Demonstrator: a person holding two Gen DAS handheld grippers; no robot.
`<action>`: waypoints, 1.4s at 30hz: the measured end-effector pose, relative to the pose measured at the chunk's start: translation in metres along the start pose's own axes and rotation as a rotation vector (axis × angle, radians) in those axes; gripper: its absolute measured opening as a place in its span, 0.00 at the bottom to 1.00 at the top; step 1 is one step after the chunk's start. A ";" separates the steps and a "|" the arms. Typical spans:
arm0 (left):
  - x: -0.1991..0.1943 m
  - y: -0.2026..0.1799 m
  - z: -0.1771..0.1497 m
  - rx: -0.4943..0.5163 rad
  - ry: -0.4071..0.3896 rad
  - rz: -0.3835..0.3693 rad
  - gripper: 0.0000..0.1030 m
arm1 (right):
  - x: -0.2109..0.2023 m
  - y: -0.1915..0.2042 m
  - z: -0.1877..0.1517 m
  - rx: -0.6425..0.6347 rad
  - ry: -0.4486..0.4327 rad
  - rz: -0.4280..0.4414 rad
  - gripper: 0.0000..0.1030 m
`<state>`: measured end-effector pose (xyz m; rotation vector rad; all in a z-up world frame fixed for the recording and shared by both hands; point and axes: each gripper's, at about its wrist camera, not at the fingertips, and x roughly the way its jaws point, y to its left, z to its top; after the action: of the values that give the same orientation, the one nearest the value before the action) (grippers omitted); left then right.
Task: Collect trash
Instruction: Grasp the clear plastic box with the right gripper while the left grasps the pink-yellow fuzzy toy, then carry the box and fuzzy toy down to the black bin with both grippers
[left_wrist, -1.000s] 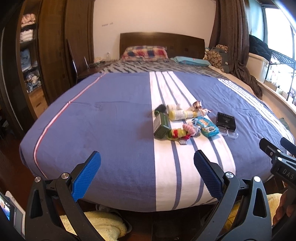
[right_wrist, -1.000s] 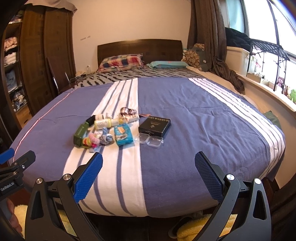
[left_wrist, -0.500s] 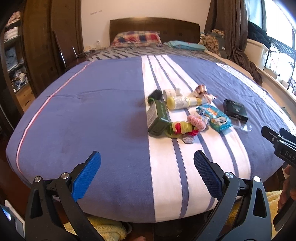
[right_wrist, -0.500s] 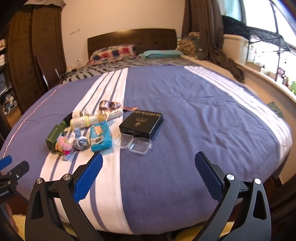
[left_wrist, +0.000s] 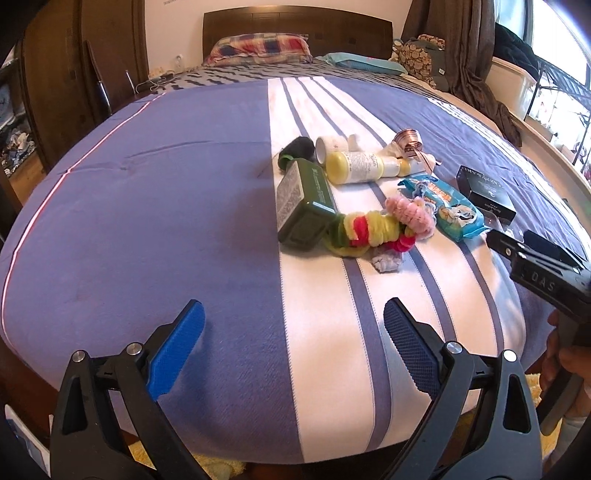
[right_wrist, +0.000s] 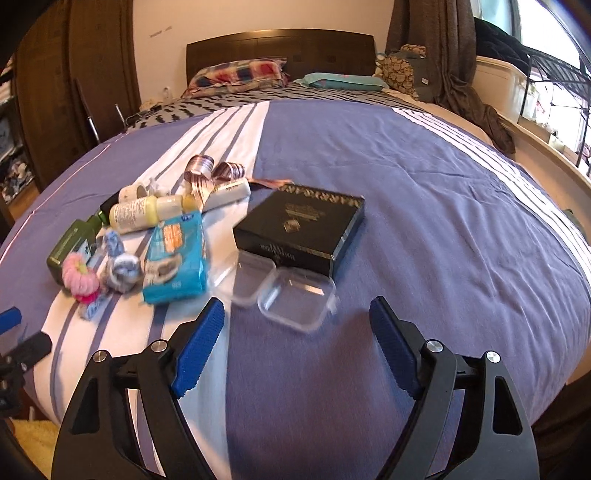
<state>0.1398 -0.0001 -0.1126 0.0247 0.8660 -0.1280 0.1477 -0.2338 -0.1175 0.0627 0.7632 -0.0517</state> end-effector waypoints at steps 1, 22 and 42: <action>0.002 -0.001 0.001 0.000 0.001 -0.005 0.90 | 0.004 0.001 0.004 -0.004 0.000 0.004 0.79; 0.017 -0.035 0.023 0.015 -0.015 -0.177 0.64 | -0.011 -0.013 -0.005 -0.004 -0.008 0.053 0.33; 0.011 -0.044 0.047 0.085 -0.064 -0.152 0.20 | -0.025 -0.007 -0.004 -0.014 -0.027 0.096 0.33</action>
<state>0.1771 -0.0484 -0.0891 0.0339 0.7978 -0.3062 0.1261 -0.2401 -0.1030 0.0857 0.7324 0.0442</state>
